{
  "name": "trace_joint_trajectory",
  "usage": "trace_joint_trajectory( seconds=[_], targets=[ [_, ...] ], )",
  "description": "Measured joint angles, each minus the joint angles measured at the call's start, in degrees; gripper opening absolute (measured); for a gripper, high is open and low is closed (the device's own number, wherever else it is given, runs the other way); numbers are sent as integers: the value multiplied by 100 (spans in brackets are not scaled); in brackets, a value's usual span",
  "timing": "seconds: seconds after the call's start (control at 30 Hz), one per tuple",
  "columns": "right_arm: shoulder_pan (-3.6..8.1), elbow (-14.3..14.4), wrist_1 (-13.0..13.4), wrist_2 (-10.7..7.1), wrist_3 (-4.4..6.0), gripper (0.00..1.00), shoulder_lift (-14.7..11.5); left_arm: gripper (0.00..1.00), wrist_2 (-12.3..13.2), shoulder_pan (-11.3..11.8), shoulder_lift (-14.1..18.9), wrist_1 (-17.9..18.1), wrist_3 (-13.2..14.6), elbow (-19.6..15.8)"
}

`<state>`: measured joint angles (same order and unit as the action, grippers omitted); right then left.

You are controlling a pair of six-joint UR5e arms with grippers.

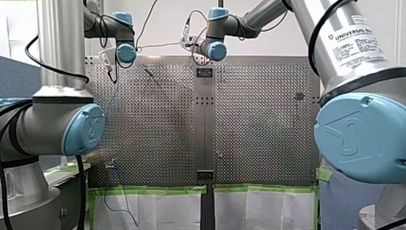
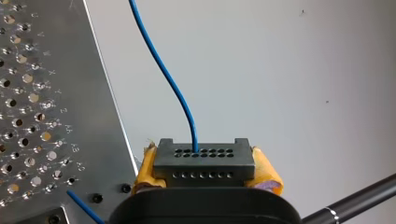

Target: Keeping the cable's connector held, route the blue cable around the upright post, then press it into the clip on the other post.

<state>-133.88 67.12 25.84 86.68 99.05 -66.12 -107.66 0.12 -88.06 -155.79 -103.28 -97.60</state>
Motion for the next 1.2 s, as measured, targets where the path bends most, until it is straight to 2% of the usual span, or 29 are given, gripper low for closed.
trace_joint_trajectory(
  seconds=[0.13, 0.3, 0.53, 0.73, 1.0, 1.2],
  targets=[
    [-7, -134, 0, -2, 1, 0, 218, 0, 186, 179, -159, 34, 1, 25],
    [-15, -188, 22, -2, -3, 0, 471, 0, 434, 275, -401, 107, -23, 31],
    [37, -196, 50, 5, -1, 0, 683, 0, 836, 257, -721, 329, -327, 33],
    [68, -197, 53, 2, -25, 0, 830, 0, 1167, 247, -998, 418, -438, 32],
    [53, -195, 57, 5, -72, 0, 1129, 0, 1654, 244, -1381, 575, -661, 33],
    [27, -194, 35, -1, -144, 0, 1362, 0, 1757, 262, -1455, 640, -899, 33]
  ],
)
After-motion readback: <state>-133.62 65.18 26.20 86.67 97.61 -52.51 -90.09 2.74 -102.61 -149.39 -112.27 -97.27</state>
